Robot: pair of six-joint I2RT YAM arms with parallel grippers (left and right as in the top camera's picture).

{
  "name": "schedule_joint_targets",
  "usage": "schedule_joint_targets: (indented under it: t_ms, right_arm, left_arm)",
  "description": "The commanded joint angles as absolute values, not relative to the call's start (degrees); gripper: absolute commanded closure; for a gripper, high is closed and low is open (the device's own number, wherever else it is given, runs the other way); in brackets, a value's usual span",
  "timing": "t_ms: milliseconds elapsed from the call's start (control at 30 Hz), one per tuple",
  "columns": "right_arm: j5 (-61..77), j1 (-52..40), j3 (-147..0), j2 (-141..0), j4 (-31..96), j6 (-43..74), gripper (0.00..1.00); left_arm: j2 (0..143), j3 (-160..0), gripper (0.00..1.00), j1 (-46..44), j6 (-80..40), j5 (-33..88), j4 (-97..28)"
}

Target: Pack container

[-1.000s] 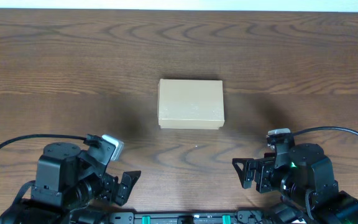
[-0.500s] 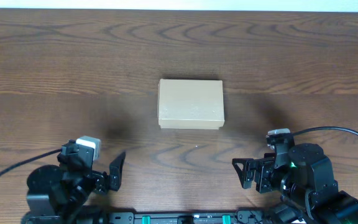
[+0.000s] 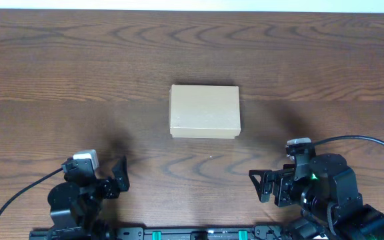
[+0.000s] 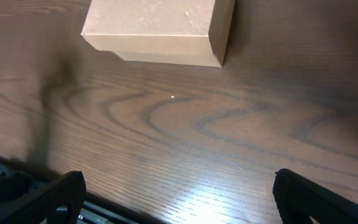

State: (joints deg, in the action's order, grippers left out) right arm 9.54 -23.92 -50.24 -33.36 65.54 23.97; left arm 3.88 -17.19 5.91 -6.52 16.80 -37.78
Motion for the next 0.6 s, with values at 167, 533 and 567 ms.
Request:
schedule_joint_targets:
  t_ms: [167, 533, 567]
  right_arm:
    - [9.9, -24.4, -50.0, -33.4, 65.6, 24.8, 0.01]
    - [9.9, -24.4, -50.0, -33.4, 65.6, 24.8, 0.01]
    - [9.9, -24.4, -50.0, -33.4, 65.6, 24.8, 0.01]
  left_arm:
    - [2.4, -14.0, 0.05, 6.1, -9.2, 4.3, -37.3]
    - [0.2, -8.8, 0.05, 2.8, -8.8, -1.9, -36.1]
    - [0.2, -8.8, 0.05, 2.5, -8.6, -2.0, -36.1]
